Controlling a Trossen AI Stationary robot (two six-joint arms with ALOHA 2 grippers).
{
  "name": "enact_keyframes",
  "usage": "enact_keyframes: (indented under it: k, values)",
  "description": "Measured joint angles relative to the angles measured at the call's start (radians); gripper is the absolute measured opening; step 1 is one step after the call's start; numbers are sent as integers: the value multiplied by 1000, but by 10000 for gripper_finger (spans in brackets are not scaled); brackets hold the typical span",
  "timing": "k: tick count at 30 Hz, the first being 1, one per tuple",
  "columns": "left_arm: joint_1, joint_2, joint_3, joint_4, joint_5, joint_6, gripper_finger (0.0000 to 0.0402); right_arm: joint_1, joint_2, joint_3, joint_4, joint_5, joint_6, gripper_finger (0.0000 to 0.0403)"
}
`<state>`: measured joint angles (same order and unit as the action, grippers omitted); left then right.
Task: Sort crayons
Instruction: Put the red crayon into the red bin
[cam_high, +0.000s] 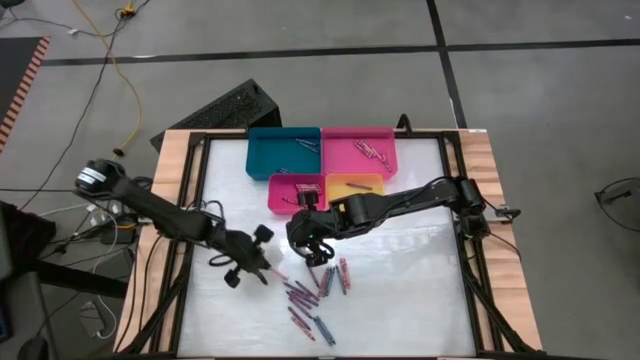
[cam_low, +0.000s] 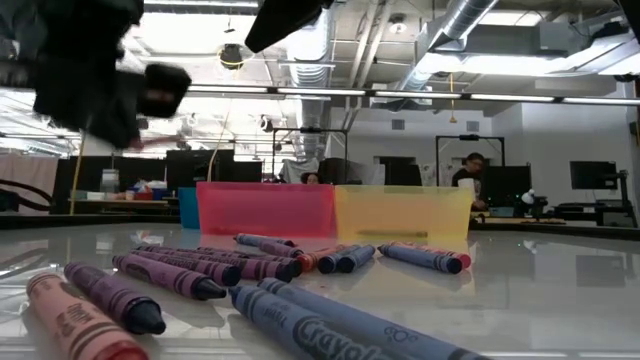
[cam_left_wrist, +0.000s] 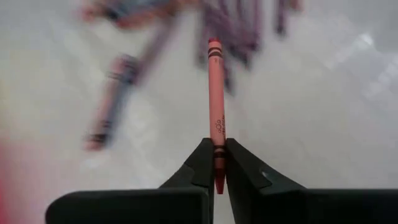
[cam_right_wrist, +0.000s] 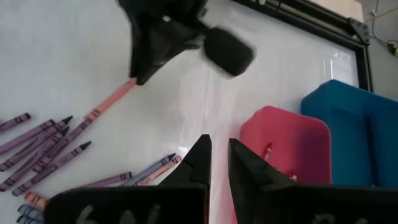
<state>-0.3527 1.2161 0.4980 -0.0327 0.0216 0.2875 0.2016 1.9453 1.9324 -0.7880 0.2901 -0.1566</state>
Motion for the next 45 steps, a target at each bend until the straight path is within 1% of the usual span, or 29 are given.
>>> enact_keyframes:
  k: [8, 15, 21, 24, 28, 30, 34, 40, 45]
  values:
    - [0, -308, 1, -95, -150, -97, 9, -1, -2, 0, 74, -1, 0, 49]
    - [-1, -578, 1, -159, -323, -100, 9, -12, 6, -1, 154, -2, -7, 49]
    - [-1, -765, 1, -162, -407, -66, 9, -30, 6, -1, 213, -2, -3, 49]
    - [-1, -836, 1, -160, -426, -53, 9, -37, 6, -1, 259, -2, -18, 49]
    - [-1, -891, 1, -140, -427, -35, 9, -47, 6, -13, 376, -33, -83, 49]
    - [-1, -902, 1, -118, -424, -20, 9, -54, 6, -31, 457, -58, -126, 49]
    - [-1, -903, 1, -77, -418, 22, 9, -62, 7, -52, 581, -60, -192, 49]
    - [-1, -902, 1, -49, -400, 57, 9, -88, 7, -53, 671, -67, -211, 51]
    - [-1, -902, 1, -30, -399, 68, 9, -108, 6, -53, 712, -86, -211, 78]
